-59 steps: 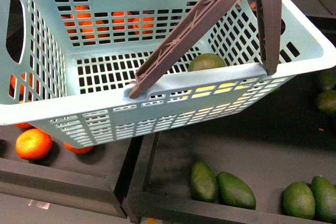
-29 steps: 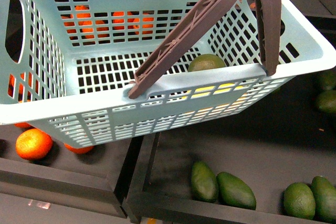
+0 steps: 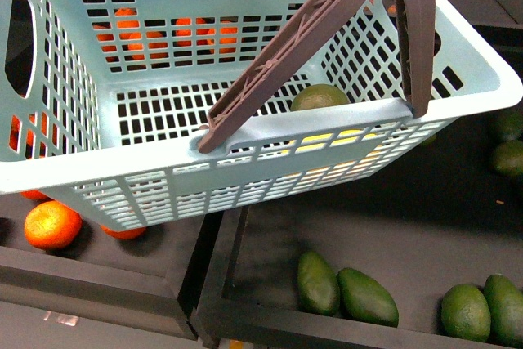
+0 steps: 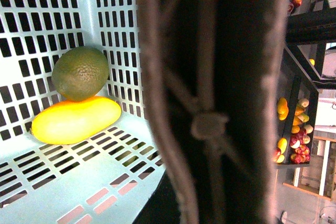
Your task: Pick mango and avocado into basket
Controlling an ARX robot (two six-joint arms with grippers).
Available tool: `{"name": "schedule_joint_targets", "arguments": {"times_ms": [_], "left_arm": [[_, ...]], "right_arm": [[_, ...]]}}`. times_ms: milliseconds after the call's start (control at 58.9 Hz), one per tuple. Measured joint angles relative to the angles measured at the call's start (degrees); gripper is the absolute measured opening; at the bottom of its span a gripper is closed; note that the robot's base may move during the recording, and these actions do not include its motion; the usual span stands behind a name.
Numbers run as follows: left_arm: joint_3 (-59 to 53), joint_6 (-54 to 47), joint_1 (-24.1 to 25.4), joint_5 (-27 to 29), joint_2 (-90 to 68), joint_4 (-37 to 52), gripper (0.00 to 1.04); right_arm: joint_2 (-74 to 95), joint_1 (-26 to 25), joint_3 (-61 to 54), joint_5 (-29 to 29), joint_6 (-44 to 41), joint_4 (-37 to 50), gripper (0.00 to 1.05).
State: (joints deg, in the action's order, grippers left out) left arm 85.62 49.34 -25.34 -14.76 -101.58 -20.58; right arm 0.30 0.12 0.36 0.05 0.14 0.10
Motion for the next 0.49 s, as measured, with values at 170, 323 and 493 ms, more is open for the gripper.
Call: {"name": "schedule_joint_targets", "arguments": {"times_ms": [170,323,493], "left_arm": [[0.0,0.0,-0.02,-0.02,0.0,0.0,0.05],[0.0,-0.09,-0.48,-0.02,0.0,0.0,0.05],[0.0,0.42,-0.76,-1.42,0.0,0.0,0.05]], "right_arm": [[0.0,0.0,0.0,0.0,0.0,0.0,0.89],[0.0,0.0,0.0,0.24,0.04,-0.07,0.96],[-0.04,0.02,0.0,0.13,0.04,-0.09,0.97]]}}
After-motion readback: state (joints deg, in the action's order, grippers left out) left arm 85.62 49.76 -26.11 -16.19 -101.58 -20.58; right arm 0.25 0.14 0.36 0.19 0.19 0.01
